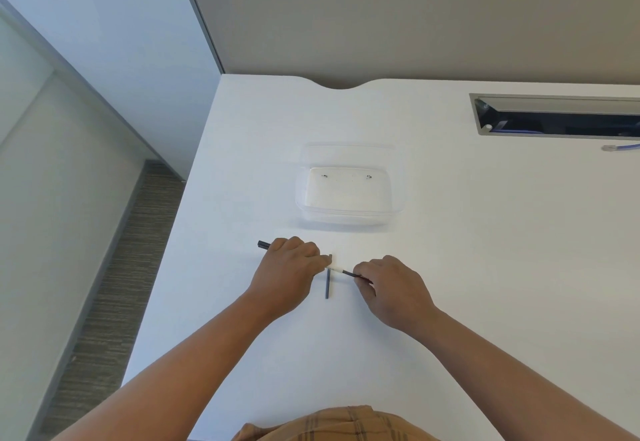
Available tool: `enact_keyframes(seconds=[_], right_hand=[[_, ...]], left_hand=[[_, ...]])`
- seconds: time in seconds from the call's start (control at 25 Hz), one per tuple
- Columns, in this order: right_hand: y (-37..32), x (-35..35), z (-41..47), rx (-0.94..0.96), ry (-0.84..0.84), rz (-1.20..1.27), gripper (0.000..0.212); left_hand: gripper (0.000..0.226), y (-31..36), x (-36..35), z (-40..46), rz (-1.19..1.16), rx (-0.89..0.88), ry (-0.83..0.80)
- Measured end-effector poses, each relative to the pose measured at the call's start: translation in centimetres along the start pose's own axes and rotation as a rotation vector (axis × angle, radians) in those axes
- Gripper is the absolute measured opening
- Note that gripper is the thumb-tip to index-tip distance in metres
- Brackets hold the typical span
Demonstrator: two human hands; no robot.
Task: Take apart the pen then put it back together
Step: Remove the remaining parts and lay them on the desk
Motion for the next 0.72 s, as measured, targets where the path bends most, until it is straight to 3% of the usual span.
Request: enact_keyframes(seconds=[0.2,0.72], right_hand=[[-0.7,0.2,0.3,0.003,-0.008,-0.004,0.025],[0.1,1.4,0.5,-0.018,-0.041,-0.09,0.023]], left_hand=[[0.024,0.5,-0.4,-0.1,-0.095,0.031,0.006],[0.022,-0.4,-1.2,-0.3,-0.107,0.13,-0.118]])
Point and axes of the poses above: each hand's wrist, its own z-axis towards the middle knuckle, its own x-axis out of the back of the hand, y = z × x, the point moved 3 cm from there along z, towards the middle knuckle, and after that the axes turned 7 degrees about z, right-handed, at the moved point
